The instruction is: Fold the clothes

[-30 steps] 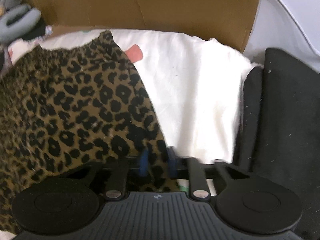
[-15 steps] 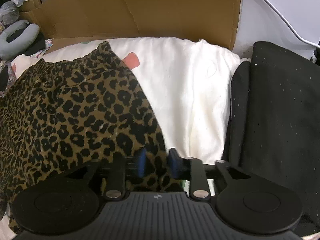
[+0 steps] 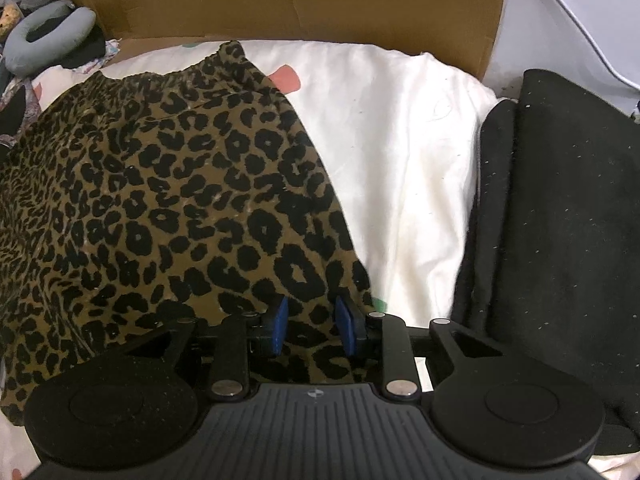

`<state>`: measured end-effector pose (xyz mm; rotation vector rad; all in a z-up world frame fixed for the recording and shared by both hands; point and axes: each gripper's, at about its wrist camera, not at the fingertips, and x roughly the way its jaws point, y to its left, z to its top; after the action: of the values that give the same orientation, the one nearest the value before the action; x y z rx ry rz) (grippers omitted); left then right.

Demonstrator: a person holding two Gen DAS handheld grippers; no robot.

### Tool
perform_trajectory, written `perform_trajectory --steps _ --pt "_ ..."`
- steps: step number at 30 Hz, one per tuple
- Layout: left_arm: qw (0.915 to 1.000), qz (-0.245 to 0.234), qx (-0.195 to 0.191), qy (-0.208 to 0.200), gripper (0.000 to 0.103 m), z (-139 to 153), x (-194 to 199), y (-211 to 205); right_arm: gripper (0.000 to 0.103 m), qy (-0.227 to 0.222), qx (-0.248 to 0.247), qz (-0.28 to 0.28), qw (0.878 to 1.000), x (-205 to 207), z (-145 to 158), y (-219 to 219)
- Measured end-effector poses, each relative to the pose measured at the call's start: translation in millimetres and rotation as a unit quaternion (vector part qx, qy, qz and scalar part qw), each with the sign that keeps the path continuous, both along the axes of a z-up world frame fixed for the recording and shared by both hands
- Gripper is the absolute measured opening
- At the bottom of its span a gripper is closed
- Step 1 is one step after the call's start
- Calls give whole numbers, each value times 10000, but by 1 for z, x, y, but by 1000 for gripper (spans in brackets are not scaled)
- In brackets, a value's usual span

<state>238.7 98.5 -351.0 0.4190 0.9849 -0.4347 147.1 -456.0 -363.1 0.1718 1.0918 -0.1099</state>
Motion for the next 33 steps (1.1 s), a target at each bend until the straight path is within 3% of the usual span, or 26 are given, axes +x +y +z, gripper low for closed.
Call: perform_trajectory --steps 4,5,9,28,33 --pt "9995 215 -188 118 48 -4 4 13 33 60 -90 44 9999 -6 0 -1" --pt "9994 240 -195 131 43 -5 4 14 33 73 -98 40 9999 -8 -1 -1" --pt "9998 136 -115 131 6 -2 1 14 33 89 -64 -29 9999 -15 -1 -4" --pt "9988 474 -108 68 4 14 6 27 33 274 -190 30 9994 -14 2 -2" --pt "9980 436 -445 -106 14 41 0 27 33 115 -44 -97 9999 -14 12 -5"
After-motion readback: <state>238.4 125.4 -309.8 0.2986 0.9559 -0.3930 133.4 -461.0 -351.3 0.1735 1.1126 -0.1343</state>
